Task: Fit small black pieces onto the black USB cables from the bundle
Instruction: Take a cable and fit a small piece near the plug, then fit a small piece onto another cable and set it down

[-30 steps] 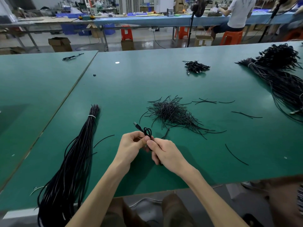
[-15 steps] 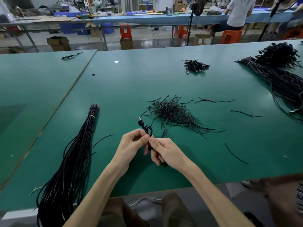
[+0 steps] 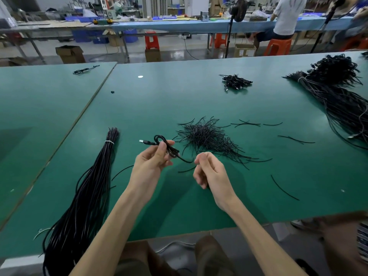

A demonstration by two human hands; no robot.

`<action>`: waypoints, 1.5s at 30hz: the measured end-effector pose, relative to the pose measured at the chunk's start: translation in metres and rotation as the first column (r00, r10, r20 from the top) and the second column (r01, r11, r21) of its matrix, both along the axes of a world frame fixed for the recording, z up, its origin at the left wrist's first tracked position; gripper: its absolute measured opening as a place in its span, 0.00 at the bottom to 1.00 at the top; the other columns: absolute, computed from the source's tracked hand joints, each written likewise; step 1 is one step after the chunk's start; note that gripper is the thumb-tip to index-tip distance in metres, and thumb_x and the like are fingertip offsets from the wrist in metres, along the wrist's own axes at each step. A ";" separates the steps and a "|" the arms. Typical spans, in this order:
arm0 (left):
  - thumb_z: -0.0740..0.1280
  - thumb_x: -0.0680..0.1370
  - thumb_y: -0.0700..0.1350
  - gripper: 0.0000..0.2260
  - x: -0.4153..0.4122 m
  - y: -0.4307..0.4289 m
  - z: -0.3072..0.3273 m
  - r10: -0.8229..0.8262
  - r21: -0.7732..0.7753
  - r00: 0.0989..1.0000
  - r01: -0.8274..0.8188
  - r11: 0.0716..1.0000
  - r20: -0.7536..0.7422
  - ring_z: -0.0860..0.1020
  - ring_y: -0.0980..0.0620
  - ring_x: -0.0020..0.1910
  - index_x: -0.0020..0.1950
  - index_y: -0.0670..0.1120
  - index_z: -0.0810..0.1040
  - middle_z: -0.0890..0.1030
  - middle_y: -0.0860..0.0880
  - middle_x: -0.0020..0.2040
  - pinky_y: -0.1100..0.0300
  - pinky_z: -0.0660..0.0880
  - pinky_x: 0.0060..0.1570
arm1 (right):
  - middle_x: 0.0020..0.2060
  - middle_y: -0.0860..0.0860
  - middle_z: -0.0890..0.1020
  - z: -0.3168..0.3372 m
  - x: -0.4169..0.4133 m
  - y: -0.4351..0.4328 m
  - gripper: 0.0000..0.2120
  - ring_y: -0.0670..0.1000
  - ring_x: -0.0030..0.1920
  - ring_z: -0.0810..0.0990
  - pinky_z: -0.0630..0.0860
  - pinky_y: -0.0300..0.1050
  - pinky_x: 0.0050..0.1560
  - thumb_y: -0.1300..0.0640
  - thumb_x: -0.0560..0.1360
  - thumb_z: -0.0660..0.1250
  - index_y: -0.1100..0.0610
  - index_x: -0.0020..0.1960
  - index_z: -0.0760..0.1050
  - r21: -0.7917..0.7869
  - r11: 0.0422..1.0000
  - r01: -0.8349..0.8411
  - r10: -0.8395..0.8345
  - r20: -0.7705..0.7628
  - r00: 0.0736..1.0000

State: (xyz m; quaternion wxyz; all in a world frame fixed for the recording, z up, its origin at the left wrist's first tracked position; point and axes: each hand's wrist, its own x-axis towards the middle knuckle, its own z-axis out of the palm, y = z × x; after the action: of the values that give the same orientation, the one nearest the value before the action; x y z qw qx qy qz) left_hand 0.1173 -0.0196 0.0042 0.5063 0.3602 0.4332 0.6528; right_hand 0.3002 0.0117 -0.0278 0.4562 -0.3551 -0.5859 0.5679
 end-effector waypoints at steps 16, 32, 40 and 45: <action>0.72 0.80 0.44 0.12 0.083 0.089 0.049 -0.262 -0.279 0.947 0.307 0.910 0.185 0.81 0.50 0.35 0.55 0.35 0.81 0.83 0.45 0.36 0.60 0.81 0.35 | 0.30 0.40 0.76 0.001 -0.018 -0.011 0.12 0.42 0.33 0.73 0.69 0.38 0.38 0.46 0.80 0.66 0.42 0.39 0.68 0.196 0.952 -0.234 0.016 0.734 0.679; 0.66 0.84 0.39 0.25 0.155 0.122 0.024 -0.538 -0.319 0.814 0.461 0.828 -0.218 0.78 0.46 0.67 0.79 0.34 0.63 0.72 0.39 0.75 0.54 0.76 0.67 | 0.37 0.38 0.68 -0.004 -0.016 -0.010 0.23 0.49 0.47 0.70 0.68 0.41 0.51 0.60 0.78 0.68 0.39 0.38 0.59 0.075 0.966 -0.246 0.107 0.754 0.648; 0.63 0.84 0.35 0.10 0.057 0.094 0.032 -0.334 -0.242 0.864 0.256 0.936 -0.377 0.87 0.47 0.49 0.61 0.41 0.82 0.85 0.43 0.59 0.58 0.82 0.45 | 0.35 0.43 0.80 -0.001 -0.017 -0.009 0.02 0.46 0.38 0.76 0.75 0.48 0.45 0.47 0.80 0.65 0.44 0.49 0.74 0.216 0.945 -0.245 0.034 0.680 0.732; 0.65 0.81 0.36 0.08 -0.035 0.064 0.025 0.004 -0.130 0.446 -0.269 0.954 -0.895 0.84 0.44 0.48 0.54 0.43 0.84 0.84 0.42 0.53 0.54 0.79 0.49 | 0.33 0.42 0.79 -0.005 -0.017 -0.010 0.03 0.46 0.36 0.79 0.78 0.47 0.46 0.48 0.80 0.67 0.45 0.53 0.78 0.283 0.931 -0.231 -0.001 0.635 0.773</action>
State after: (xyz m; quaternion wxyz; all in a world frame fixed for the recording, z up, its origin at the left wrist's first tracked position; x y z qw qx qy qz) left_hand 0.0823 0.0442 0.0293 0.1933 0.5429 0.7398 0.3474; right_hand 0.2831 0.0013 -0.0330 0.2548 -0.4001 -0.8148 0.3334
